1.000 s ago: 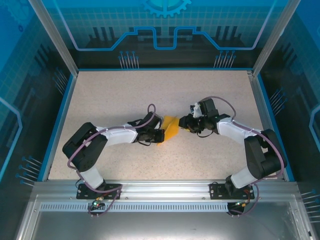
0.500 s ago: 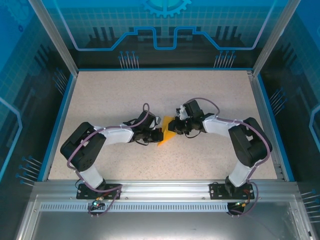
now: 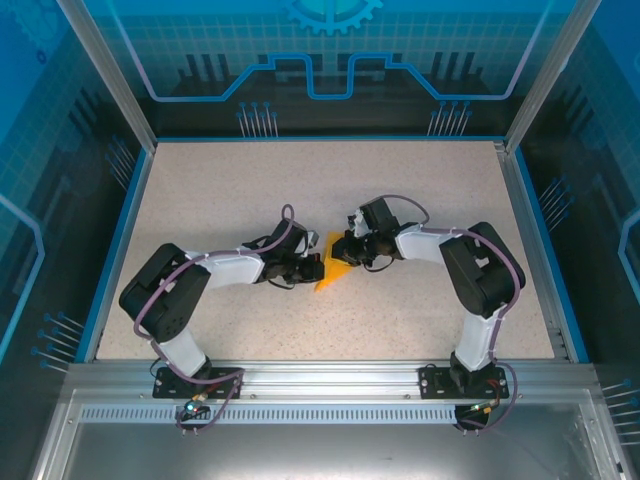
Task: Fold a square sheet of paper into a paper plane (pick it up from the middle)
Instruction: Fourth fold the wing at the center of the table.
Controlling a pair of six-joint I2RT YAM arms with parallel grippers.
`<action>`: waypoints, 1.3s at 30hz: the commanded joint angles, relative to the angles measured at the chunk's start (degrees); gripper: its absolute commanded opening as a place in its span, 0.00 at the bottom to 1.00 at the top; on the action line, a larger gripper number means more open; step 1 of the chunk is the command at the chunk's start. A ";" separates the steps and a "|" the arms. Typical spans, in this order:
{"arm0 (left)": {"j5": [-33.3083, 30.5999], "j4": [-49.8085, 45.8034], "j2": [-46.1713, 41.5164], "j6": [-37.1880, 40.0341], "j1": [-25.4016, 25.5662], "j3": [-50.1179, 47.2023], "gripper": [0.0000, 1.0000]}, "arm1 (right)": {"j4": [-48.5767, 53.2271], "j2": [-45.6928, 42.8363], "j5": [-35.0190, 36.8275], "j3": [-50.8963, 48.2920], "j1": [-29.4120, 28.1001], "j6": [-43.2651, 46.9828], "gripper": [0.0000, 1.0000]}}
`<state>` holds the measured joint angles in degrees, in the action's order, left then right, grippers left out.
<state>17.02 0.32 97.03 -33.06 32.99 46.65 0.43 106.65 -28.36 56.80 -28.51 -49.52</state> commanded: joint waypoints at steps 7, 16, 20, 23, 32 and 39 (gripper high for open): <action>4.25 1.46 0.75 0.34 -2.12 -0.60 0.02 | 2.13 1.76 2.19 2.03 -0.14 -0.25 0.11; 14.25 6.54 4.90 -0.43 -4.82 -0.71 0.00 | 1.61 -4.42 2.13 -1.13 -0.06 -0.04 0.13; 14.44 6.80 5.11 -0.99 -5.63 -0.98 0.00 | 0.33 -5.86 1.69 -2.45 -0.06 -0.63 0.14; 14.47 6.73 5.01 -1.15 -6.01 -1.28 0.00 | -0.80 -5.30 0.59 -2.07 -0.38 -0.93 0.14; 15.63 6.12 6.50 -1.85 -6.91 -0.94 0.00 | -1.94 -0.78 -0.44 1.19 -0.63 -1.73 0.14; 16.73 5.77 7.39 -1.24 -7.07 -0.41 0.00 | -2.07 -0.45 -1.96 2.35 -0.88 -1.79 0.15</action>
<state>31.88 6.44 103.48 -34.54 26.68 46.00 -0.97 105.36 -27.92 56.95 -28.53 -51.03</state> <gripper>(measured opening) 0.059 0.144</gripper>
